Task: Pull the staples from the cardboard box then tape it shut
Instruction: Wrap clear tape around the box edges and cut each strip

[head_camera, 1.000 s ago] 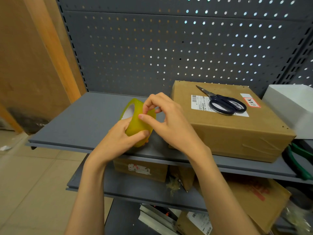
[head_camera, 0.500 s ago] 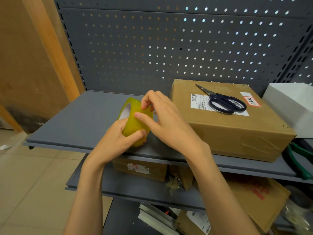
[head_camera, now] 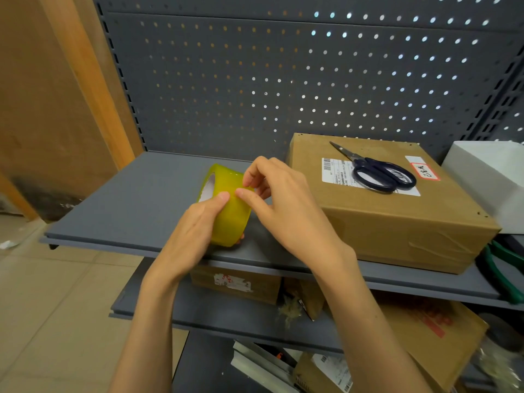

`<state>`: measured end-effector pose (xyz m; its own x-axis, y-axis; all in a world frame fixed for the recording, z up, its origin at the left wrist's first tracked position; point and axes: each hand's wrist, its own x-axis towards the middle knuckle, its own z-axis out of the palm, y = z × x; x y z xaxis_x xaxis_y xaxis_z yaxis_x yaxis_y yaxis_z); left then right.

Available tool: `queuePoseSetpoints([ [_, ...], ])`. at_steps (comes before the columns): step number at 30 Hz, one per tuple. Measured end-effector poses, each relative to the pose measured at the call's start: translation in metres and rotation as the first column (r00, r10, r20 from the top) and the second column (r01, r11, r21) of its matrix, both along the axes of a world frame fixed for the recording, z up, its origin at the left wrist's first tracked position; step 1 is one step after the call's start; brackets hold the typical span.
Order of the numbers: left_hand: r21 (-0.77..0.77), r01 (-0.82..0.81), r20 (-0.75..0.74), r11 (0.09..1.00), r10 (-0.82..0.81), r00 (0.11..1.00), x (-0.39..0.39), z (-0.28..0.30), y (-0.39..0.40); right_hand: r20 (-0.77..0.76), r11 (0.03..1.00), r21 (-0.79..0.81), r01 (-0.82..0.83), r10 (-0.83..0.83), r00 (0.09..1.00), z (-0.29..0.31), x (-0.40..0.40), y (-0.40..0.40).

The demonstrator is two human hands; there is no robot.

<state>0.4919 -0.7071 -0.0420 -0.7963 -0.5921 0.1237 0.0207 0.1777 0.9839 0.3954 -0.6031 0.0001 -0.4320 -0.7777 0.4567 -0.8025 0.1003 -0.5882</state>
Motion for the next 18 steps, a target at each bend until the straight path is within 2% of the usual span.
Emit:
queuePoseSetpoints([
  [4,0.013,-0.021,-0.008,1.000,0.021,1.000,-0.002,-0.001,0.001,0.026,0.998,-0.001,0.056,-0.056,0.998,0.000,0.001,0.000],
  [9,0.100,0.000,-0.054,0.995,0.006,0.999,0.002,0.008,0.003,0.051,0.998,-0.011,0.065,-0.064,0.997,0.002,0.004,-0.001],
  [14,0.051,-0.085,-0.101,0.995,0.090,0.991,0.000,0.013,0.018,0.056,0.994,-0.013,0.112,-0.111,0.992,0.001,0.010,-0.003],
  [18,0.049,-0.141,-0.095,0.989,0.146,0.985,-0.007,0.012,0.014,0.170,0.994,-0.025,0.105,-0.099,0.980,0.003,0.012,-0.003],
])
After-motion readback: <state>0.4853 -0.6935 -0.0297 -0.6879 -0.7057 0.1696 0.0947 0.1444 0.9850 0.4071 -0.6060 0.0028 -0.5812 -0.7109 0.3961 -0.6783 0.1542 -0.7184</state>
